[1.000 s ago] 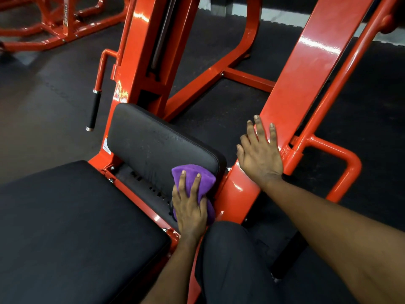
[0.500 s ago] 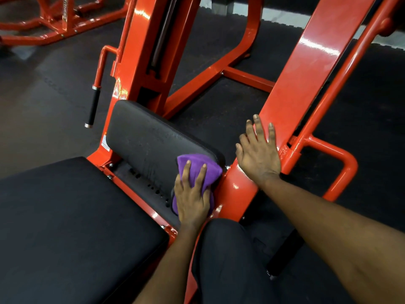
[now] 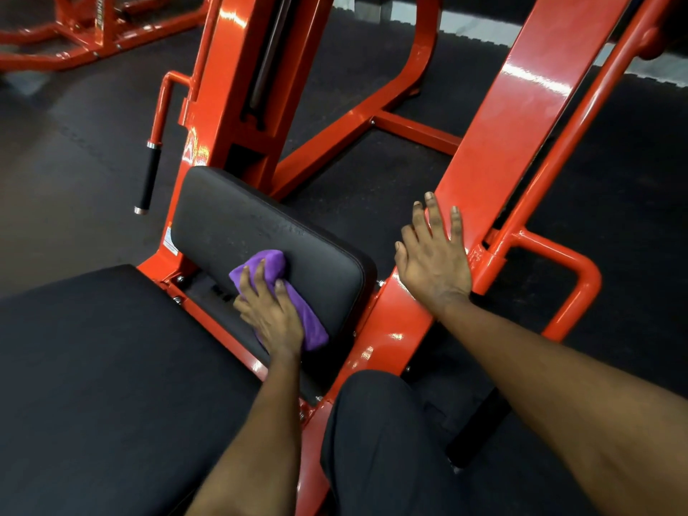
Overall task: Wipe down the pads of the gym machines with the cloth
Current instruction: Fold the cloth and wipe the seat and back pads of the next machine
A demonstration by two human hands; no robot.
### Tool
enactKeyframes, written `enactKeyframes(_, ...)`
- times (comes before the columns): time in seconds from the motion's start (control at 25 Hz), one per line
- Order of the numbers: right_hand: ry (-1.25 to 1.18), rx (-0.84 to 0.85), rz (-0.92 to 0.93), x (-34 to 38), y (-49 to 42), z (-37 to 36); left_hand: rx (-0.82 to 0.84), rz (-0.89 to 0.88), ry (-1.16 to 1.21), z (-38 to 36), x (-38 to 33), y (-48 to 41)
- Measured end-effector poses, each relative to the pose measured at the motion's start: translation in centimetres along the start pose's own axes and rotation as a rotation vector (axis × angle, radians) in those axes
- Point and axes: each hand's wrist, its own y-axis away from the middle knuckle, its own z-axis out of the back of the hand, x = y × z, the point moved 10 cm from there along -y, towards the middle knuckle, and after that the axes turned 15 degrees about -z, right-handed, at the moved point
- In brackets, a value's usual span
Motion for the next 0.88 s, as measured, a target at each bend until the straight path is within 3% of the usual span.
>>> enactKeyframes(0.24, 0.019, -0.007, 0.002, 0.0, 0.1, 0.1, 0.069, -0.180, 0.087, -1.1, -3.3, 5.5)
enactKeyframes(0.36, 0.010, 0.000, 0.003, 0.0, 0.1, 0.0, -0.049, -0.070, 0.099, -0.3, -0.4, 3.6)
enactKeyframes(0.64, 0.012, 0.006, 0.005, -0.1, 0.1, -0.1, -0.120, 0.314, 0.114, -0.3, 5.9, 3.3)
enactKeyframes(0.72, 0.022, 0.007, 0.004, -0.1, 0.1, -0.1, -0.107, 0.246, 0.070, 0.0, 3.8, 2.8)
enactKeyframes(0.88, 0.015, 0.004, 0.003, 0.0, 0.1, -0.1, 0.028, -0.146, 0.096, -1.5, -6.0, 2.1)
